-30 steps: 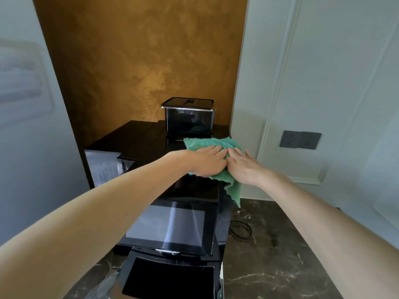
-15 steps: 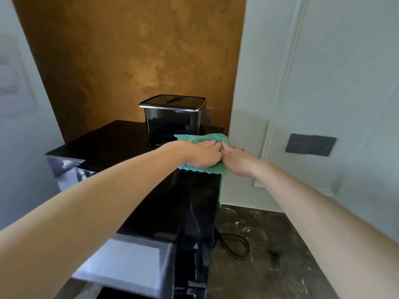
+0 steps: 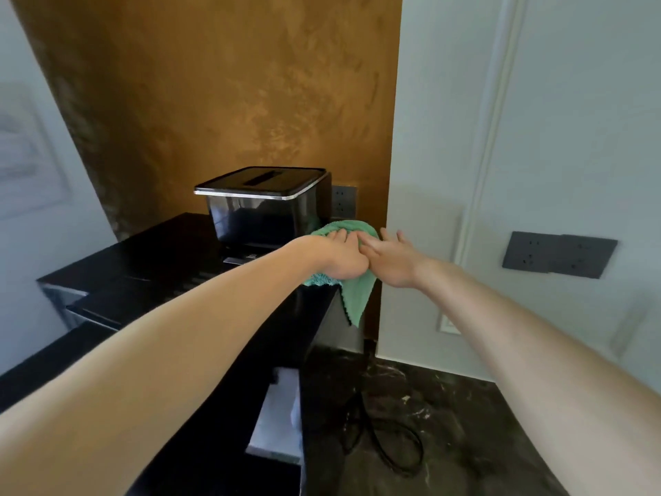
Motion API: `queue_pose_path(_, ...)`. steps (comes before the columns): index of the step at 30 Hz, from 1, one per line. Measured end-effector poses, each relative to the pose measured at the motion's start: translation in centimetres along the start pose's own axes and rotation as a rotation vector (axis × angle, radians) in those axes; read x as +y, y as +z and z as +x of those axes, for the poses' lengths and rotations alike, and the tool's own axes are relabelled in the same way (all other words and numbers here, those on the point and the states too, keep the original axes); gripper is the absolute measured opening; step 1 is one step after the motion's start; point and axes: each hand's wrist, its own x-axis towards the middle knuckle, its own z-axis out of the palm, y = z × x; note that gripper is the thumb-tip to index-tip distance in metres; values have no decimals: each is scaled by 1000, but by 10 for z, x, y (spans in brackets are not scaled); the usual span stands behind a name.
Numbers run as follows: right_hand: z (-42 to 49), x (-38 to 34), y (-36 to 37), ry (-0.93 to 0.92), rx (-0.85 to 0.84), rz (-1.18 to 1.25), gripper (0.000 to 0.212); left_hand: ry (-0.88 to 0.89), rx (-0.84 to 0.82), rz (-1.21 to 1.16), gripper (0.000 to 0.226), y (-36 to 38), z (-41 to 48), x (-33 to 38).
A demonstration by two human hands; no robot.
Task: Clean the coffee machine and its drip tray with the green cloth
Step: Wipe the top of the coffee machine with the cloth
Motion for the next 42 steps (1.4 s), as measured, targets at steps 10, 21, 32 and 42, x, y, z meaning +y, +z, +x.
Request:
queue_pose_path(10, 34, 18, -16, -120, -4, -57, 51, -52, 149, -28, 61, -6, 48, 1)
queue_pose_path(21, 64, 37, -25, -177, -4, -85, 50, -131, -34, -60, 66, -28, 70, 10)
queue_pose_path(32, 72, 44, -9, -160, -3, 148, 53, -71, -50, -51, 80, -24, 52, 8)
queue_pose_path(42, 27, 21, -7, -138, 7, 167, 62, 6, -70, -95, 100, -14, -8, 4)
